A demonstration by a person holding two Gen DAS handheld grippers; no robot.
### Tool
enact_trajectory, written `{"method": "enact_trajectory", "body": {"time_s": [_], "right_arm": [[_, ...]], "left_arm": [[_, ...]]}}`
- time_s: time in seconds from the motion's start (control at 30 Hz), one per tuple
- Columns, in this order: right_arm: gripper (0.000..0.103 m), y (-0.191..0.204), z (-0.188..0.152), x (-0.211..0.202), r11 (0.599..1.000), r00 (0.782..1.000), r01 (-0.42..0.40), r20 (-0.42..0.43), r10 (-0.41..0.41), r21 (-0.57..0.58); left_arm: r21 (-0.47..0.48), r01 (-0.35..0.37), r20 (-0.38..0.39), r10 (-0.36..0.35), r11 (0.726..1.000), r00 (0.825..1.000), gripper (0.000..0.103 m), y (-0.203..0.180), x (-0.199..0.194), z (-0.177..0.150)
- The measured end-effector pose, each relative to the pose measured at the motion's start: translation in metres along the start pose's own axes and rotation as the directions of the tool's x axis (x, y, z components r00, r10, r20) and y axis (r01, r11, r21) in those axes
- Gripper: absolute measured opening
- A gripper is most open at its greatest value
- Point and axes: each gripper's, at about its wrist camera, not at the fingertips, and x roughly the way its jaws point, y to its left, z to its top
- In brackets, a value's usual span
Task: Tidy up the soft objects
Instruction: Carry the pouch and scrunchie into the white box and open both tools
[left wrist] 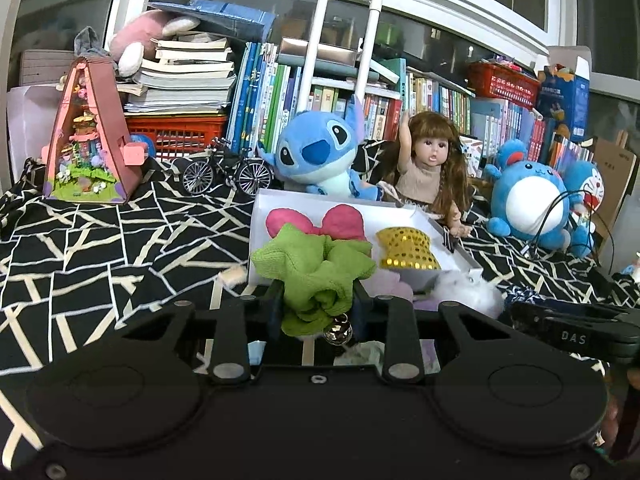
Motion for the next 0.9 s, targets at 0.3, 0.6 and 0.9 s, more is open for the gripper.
{"method": "enact_trajectory", "body": {"time_s": [0.3,0.6,0.9], "right_arm": [[0.055,-0.004,0.049,0.016,0.999,0.999,-0.035,0.040,0.034,0.032],[0.055,-0.016,0.102,0.077,0.981,0.993,-0.103,-0.033,0.110,0.166],[0.055,-0.014,0.100,0.146,0.964,0.980,-0.090,-0.151,0.130,0.250]], "left_arm": [[-0.015,0.041,0.005,-0.041,0.999,0.999,0.030,0.004,0.032,0.047],[-0.087,0.070,-0.108,-0.080,0.994,0.991,0.030,0.010,0.115,0.090],[-0.127,0.032,-0.261,-0.065,0.991,0.963,0.030,0.004,0.206,0.085]]}}
